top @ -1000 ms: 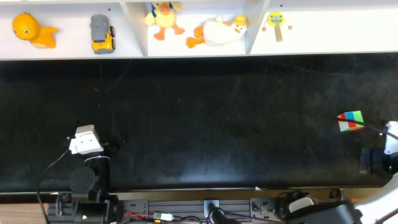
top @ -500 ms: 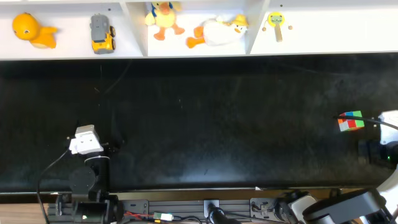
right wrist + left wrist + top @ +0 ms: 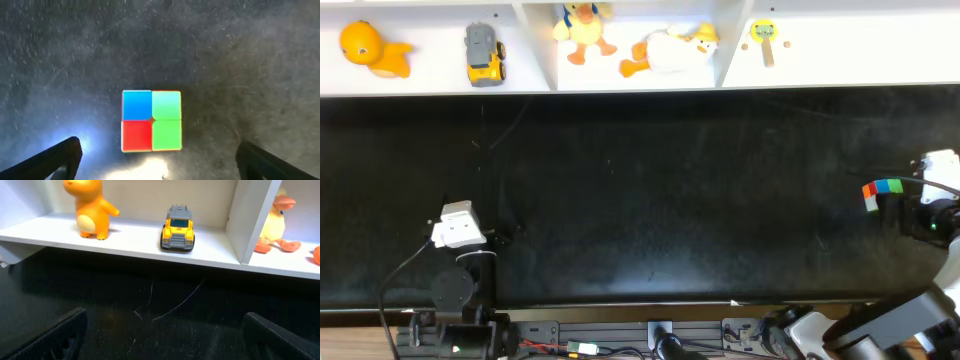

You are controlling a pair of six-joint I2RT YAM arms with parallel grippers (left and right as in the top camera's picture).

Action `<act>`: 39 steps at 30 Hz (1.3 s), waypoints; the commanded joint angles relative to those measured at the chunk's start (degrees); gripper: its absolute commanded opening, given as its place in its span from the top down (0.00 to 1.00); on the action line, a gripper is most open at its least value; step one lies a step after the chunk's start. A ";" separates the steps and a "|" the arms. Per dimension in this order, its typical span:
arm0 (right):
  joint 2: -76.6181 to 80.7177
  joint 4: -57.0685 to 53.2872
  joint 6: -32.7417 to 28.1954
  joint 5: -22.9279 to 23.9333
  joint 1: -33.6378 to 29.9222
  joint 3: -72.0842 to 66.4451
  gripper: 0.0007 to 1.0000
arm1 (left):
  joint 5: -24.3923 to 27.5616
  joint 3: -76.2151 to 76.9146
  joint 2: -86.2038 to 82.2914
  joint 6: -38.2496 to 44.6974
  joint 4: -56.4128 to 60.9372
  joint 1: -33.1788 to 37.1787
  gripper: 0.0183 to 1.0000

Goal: Store Toys

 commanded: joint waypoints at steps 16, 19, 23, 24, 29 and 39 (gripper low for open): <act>4.02 -0.33 9.16 -0.37 0.20 -0.26 0.01 | -0.85 -0.13 -0.74 1.25 -0.09 0.15 0.00; 4.26 -0.70 9.16 -0.37 0.20 -0.26 0.00 | -0.85 -0.13 -0.74 1.25 -0.09 0.15 0.00; 4.35 -0.39 9.11 -0.37 0.20 -0.28 0.00 | -0.85 -0.13 -0.74 1.25 -0.09 0.15 0.00; 4.57 -0.20 9.07 -0.26 0.20 -0.28 0.01 | -0.85 -0.13 -0.74 1.25 -0.09 0.15 0.00; 6.67 0.37 8.68 1.84 0.87 -0.28 0.00 | -0.85 -0.13 -0.74 1.25 -0.09 0.15 0.00; 7.10 1.55 7.13 5.29 2.95 -0.28 0.00 | -0.85 -0.13 -0.74 1.25 -0.09 0.15 0.00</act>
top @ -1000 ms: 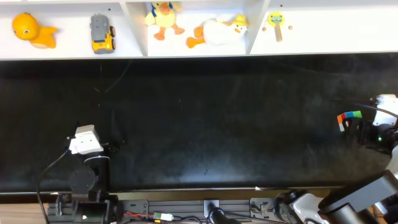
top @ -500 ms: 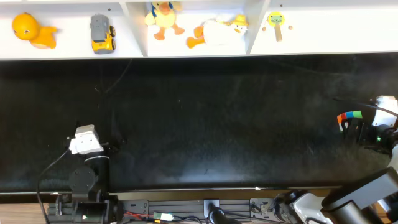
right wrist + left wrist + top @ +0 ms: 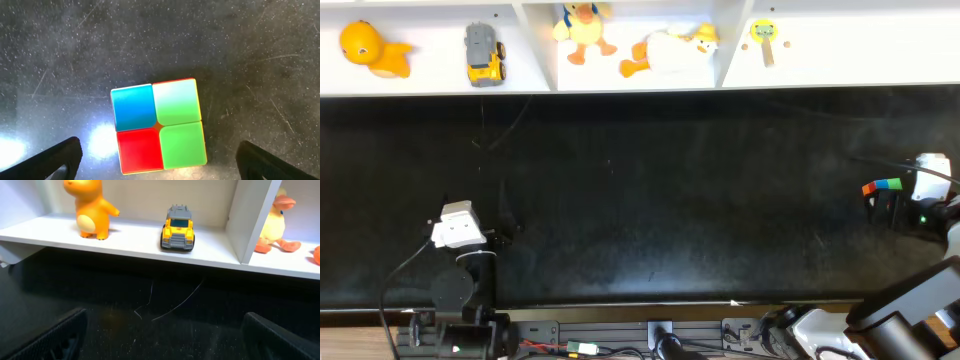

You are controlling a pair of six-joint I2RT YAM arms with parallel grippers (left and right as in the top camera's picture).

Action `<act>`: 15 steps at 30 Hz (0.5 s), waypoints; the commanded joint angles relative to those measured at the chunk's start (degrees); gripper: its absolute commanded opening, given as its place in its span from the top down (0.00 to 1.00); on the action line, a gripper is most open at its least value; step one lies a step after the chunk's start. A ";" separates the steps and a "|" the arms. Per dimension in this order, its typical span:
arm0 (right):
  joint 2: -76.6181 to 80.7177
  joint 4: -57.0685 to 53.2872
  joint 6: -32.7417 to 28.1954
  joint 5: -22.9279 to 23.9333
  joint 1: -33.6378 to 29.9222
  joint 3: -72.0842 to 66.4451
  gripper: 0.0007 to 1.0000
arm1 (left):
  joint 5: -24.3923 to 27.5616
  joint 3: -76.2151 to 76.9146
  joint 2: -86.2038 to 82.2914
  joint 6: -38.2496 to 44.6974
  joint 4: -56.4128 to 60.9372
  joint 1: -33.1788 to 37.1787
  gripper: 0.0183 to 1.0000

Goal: Store Toys

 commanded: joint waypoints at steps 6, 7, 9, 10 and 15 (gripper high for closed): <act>0.11 0.66 -2.97 3.54 1.49 -0.31 0.01 | -0.85 -0.13 -0.74 1.25 -0.09 0.15 0.00; 0.11 0.63 -2.97 3.54 1.49 -0.28 0.00 | -0.85 -0.13 -0.74 1.25 -0.09 0.15 0.00; 0.11 0.57 -2.95 3.54 1.49 -0.28 0.00 | -0.85 -0.13 -0.74 1.25 -0.09 0.15 0.00; 0.11 0.57 -2.95 3.56 1.49 -0.28 0.00 | -0.85 -0.13 -0.74 1.25 -0.09 0.15 0.00; 0.35 0.87 -3.19 4.79 1.60 -0.28 0.00 | -0.85 -0.13 -0.74 1.25 -0.09 0.15 0.00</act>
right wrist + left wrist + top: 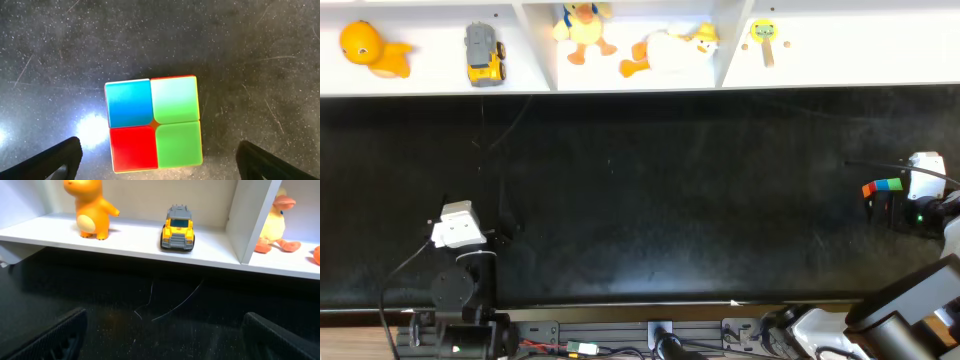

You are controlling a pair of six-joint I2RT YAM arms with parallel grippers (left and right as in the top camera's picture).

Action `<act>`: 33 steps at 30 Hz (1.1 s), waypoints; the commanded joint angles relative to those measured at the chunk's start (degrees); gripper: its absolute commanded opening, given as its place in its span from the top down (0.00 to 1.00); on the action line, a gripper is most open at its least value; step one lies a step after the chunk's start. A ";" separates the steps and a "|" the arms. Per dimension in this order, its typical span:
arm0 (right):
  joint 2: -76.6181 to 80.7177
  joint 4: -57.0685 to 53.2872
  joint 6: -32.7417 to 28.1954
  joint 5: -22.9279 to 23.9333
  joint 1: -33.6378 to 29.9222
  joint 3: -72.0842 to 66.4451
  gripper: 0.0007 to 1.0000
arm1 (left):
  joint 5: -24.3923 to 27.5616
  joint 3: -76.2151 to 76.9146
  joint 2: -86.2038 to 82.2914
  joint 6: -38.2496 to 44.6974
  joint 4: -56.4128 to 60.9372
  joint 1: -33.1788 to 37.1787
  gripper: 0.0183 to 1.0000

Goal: Store Toys

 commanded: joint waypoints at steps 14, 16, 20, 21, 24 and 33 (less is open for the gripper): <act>0.96 1.16 -1.18 2.54 2.69 -0.31 0.06 | -0.85 -0.13 -0.74 1.25 -0.09 0.15 0.00; 0.98 1.18 -0.55 2.58 2.69 -0.31 0.12 | -0.85 -0.13 -0.74 1.25 -0.09 0.15 0.00; 0.98 1.09 0.11 3.15 2.67 -0.31 0.15 | -0.85 -0.13 -0.74 1.25 -0.09 0.15 0.00; 0.98 1.05 0.31 3.28 2.67 -0.31 0.15 | -0.85 -0.13 -0.74 1.25 -0.09 0.15 0.00; 1.03 0.70 0.87 3.23 2.60 -0.31 0.16 | -0.85 -0.13 -0.74 1.25 -0.09 0.15 0.00; 1.25 0.76 2.27 2.38 2.60 -0.31 0.16 | -0.85 -0.13 -0.74 1.25 -0.09 0.15 0.00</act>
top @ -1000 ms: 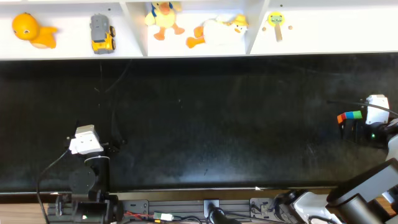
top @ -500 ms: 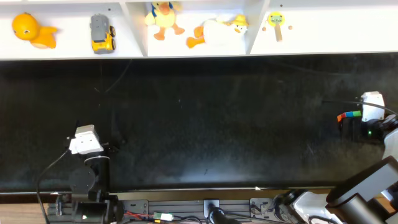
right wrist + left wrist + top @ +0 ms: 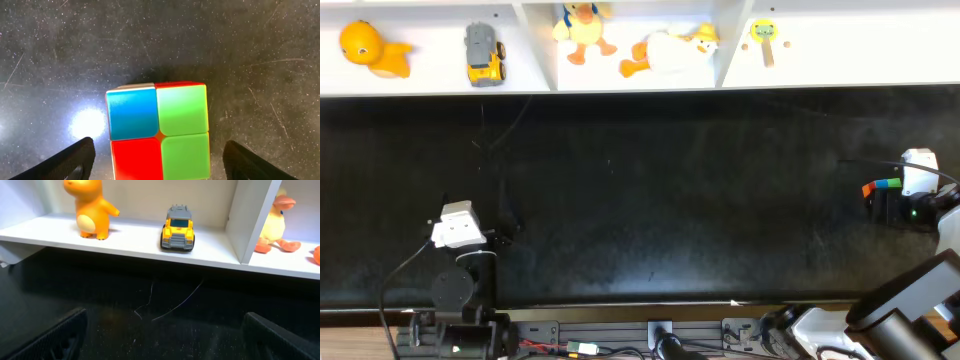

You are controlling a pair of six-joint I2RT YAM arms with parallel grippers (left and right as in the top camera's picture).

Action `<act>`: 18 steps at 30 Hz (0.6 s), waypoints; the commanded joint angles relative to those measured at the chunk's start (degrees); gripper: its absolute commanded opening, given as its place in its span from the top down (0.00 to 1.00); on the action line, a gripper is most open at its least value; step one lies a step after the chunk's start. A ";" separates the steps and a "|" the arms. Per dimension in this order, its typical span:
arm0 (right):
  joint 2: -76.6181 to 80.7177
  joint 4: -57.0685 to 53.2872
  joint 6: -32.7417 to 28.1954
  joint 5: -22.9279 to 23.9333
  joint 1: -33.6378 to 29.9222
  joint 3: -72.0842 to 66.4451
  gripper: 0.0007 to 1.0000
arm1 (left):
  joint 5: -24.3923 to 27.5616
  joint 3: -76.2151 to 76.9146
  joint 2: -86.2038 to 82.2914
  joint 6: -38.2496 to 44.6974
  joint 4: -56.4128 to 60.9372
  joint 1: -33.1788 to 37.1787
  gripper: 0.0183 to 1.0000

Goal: Store Toys

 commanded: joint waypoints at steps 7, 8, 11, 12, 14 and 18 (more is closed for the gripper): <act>2.19 0.15 0.76 -0.90 0.00 -0.31 0.16 | -0.85 -0.13 -0.74 1.25 -0.09 0.15 0.00; 2.19 0.22 0.76 -0.92 0.00 -0.31 0.16 | -0.85 -0.13 -0.74 1.25 -0.09 0.15 0.00; 2.19 0.63 0.74 -0.90 0.00 -0.31 0.17 | -0.85 -0.13 -0.74 1.25 -0.09 0.15 0.00; 2.19 0.79 0.72 -0.90 0.00 -0.31 0.18 | -0.85 -0.13 -0.74 1.25 -0.09 0.15 0.00; 2.19 0.96 0.72 -0.87 0.00 -0.31 0.21 | -0.85 -0.13 -0.74 1.25 -0.09 0.15 0.00; 2.19 0.94 0.72 -0.85 0.00 -0.31 0.34 | -0.85 -0.13 -0.74 1.25 -0.09 0.15 0.00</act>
